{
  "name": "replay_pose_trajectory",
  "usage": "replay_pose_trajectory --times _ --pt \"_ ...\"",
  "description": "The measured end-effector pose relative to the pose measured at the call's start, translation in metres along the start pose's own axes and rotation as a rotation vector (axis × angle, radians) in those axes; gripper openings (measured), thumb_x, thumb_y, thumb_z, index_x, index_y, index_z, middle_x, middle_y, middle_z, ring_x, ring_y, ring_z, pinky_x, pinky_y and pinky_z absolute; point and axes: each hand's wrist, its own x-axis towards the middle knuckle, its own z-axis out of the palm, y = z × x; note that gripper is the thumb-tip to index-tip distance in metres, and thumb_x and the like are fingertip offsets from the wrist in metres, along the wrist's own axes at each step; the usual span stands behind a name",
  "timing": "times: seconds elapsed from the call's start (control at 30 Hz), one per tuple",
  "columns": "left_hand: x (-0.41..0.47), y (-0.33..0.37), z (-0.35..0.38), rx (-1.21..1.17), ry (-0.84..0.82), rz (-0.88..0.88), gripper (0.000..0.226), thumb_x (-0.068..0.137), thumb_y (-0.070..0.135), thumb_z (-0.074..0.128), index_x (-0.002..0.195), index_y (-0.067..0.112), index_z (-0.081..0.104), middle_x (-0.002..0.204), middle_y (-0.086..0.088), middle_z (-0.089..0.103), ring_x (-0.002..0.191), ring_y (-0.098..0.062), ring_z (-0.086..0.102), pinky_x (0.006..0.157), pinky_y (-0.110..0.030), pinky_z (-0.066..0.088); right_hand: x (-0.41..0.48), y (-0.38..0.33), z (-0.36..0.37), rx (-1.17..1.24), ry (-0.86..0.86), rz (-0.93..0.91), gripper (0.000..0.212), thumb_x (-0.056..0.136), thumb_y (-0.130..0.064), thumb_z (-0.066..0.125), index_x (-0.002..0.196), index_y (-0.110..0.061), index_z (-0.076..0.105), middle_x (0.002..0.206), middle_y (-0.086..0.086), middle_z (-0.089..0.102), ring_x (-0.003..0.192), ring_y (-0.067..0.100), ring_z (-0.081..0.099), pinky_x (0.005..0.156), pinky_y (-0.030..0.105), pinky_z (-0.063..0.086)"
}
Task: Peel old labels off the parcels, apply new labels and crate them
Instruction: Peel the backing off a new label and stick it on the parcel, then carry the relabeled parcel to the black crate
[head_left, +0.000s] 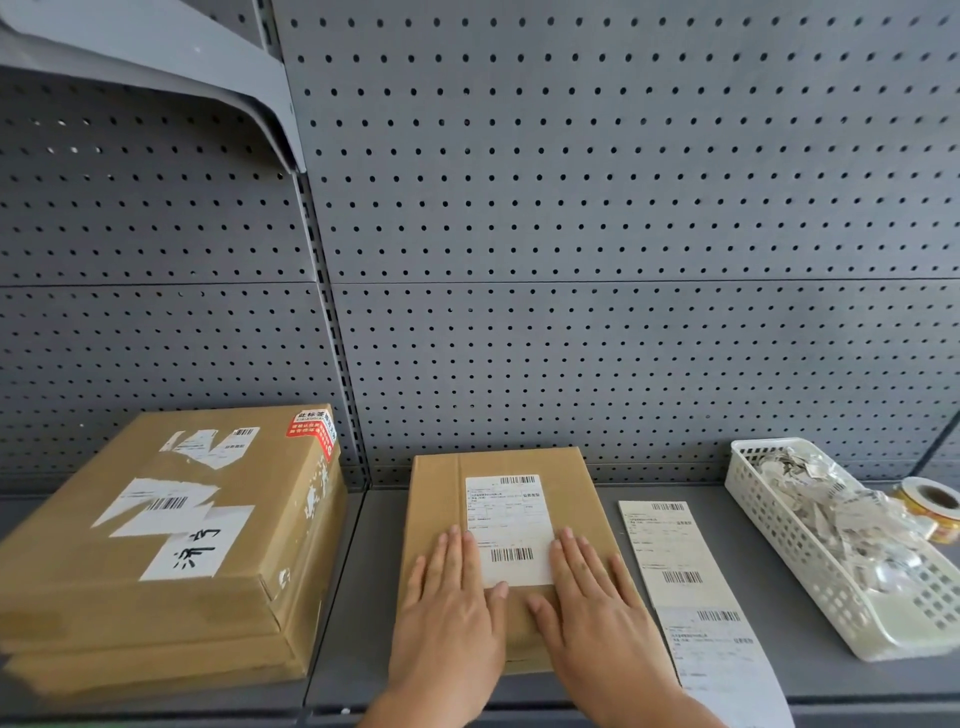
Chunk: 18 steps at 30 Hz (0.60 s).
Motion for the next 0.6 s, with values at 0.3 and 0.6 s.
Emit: replay_pose_trajectory --times 0.3,0.6 --pt "0.009 -0.038 -0.022 -0.29 -0.082 -0.274 0.094 0.094 0.073 0.012 0.156 0.012 -0.022 0.163 -0.003 -0.026 0.153 -0.015 -0.017 0.125 -0.034 -0.003 0.018 0.031 -0.023 0.211 -0.009 0.123 0.101 0.079 -0.08 -0.005 0.157 -0.015 -0.002 0.163 -0.005 -0.01 0.15 0.011 -0.011 0.123 0.032 -0.004" --pt "0.015 -0.041 -0.033 -1.019 -0.158 -0.377 0.118 0.079 0.061 0.076 0.161 0.028 -0.002 0.137 0.02 0.05 0.124 -0.007 0.05 0.114 -0.035 0.036 0.039 0.044 -0.021 0.85 -0.206 0.43 0.076 0.09 -0.056 0.057 0.151 -0.02 0.029 0.137 -0.004 0.055 0.123 0.017 0.055 0.106 0.035 0.042"
